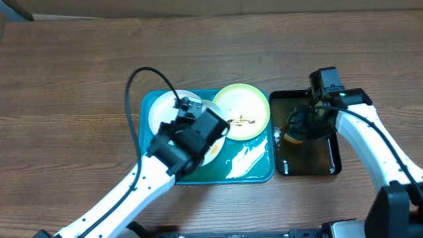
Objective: Clean dirty plates on tray and stack at the side
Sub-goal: 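Lift the cleaned white plate with left gripper and place it left of tray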
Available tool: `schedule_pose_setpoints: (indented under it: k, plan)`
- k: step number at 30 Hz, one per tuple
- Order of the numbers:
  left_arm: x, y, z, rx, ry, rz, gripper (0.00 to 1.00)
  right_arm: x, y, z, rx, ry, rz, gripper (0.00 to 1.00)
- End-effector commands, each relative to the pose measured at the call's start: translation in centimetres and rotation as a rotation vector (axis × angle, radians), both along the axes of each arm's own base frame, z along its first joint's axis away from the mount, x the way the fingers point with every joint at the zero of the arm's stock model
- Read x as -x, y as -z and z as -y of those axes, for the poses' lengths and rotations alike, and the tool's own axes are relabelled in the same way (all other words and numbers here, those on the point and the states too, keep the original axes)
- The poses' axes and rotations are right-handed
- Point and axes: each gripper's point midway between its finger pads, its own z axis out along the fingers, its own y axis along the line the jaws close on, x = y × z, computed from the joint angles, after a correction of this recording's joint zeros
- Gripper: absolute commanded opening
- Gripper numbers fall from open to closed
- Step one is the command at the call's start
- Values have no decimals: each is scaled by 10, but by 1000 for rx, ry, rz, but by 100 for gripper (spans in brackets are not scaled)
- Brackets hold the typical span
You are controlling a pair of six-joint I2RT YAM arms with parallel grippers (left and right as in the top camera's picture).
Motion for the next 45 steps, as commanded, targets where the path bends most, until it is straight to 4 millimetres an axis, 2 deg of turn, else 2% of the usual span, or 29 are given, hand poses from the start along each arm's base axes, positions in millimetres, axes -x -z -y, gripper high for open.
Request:
schedule_pose_setpoints:
  k: [1,5,13,14,17,20,26,30,33,45]
  plan:
    - [1,-4,13,195,-11,-58,4,-2,-15,6,36,-47,46,4]
    - [1,0,9,231,-34,-90,4,2,-14,11,65,-50,32,4]
    - [5,0,-6,185,-63,-104,4,1,-13,13,75,-47,34,4]
    - [5,-1,-10,145,-52,-99,4,1,-13,13,75,-47,34,4]
    - [3,-17,-41,-38,-125,-13,4,1,-13,13,75,-47,34,4]
    - [-1,-26,-49,-98,-144,40,4,1,-13,13,75,-47,33,4]
    - [-4,-39,-47,-158,-139,117,4,1,-14,13,75,-47,35,4]
    - [-3,-43,-21,-159,-44,147,4,1,-14,13,75,-47,34,4]
    - [-5,-60,-24,-235,-66,245,4,1,-14,13,75,-47,34,4]
    - [-9,-56,-9,-191,-13,230,4,1,-13,13,75,-47,34,4]
